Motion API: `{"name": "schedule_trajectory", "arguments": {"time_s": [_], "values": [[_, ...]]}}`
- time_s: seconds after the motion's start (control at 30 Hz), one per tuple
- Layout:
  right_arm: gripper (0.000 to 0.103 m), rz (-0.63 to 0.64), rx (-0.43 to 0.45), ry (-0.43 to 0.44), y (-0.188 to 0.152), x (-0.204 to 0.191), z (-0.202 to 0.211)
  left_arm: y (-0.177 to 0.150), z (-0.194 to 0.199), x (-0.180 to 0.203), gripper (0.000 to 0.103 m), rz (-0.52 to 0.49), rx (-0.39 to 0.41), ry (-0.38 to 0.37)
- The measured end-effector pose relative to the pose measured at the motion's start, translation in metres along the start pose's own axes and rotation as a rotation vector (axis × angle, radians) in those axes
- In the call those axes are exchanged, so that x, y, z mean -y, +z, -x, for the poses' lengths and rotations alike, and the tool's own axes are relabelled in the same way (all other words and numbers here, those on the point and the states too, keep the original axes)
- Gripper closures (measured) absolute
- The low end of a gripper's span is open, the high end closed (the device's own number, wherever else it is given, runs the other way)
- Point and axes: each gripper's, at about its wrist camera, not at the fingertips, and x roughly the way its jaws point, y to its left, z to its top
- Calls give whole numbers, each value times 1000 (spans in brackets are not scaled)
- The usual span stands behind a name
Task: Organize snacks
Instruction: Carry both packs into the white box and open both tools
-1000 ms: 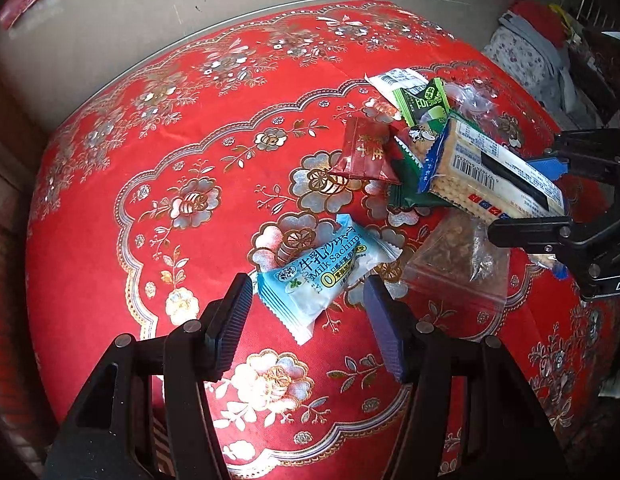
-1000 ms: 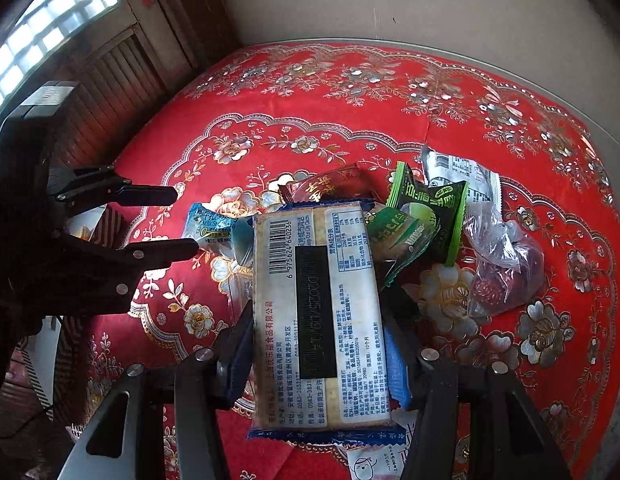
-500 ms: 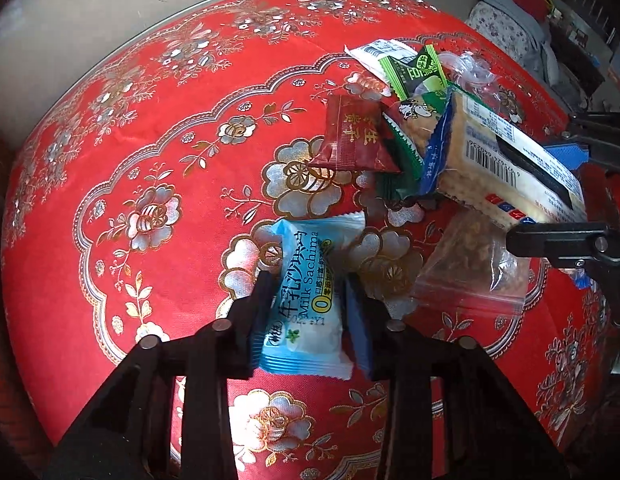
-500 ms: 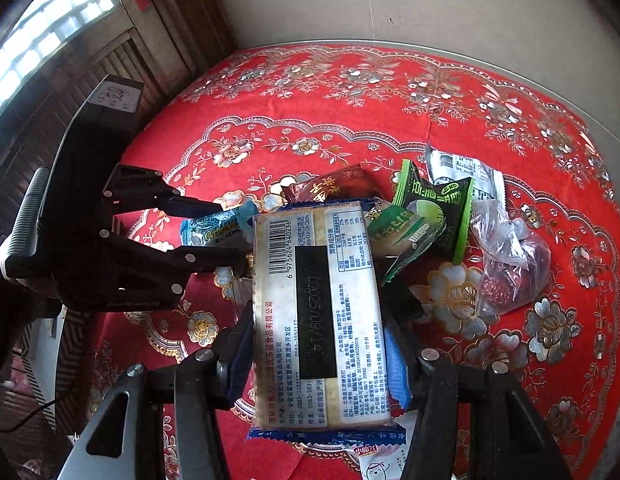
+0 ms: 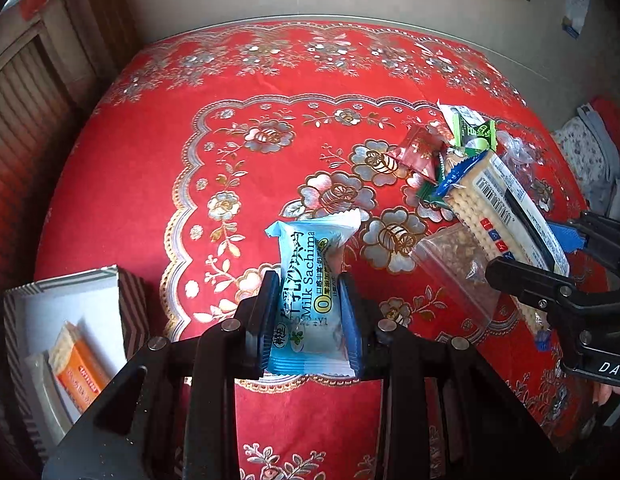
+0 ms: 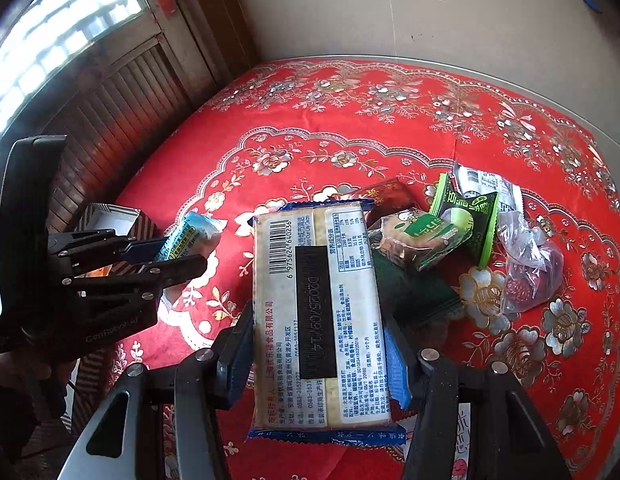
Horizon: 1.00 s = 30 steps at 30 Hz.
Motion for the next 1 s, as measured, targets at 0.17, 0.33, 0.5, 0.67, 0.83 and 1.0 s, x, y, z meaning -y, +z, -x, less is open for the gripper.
{"name": "schedule_trajectory", "arguments": {"time_s": [0.17, 0.33, 0.5, 0.67, 0.83, 1.0], "values": [[49, 35, -5, 22, -7, -26, 0, -16, 19, -16, 74, 65, 42, 68], [49, 59, -3, 49, -11, -51, 1, -35, 36, -33, 74, 108, 66, 98], [49, 103, -2, 66, -11, -82, 0, -54, 52, -53, 74, 149, 80, 130], [49, 144, -6, 81, -10, -113, -3, -71, 65, -74, 74, 191, 92, 154], [49, 177, -11, 92, -10, -138, -8, -86, 73, -94, 74, 232, 94, 173], [49, 199, -19, 104, -9, -158, -14, -101, 79, -115, 74, 276, 96, 188]]}}
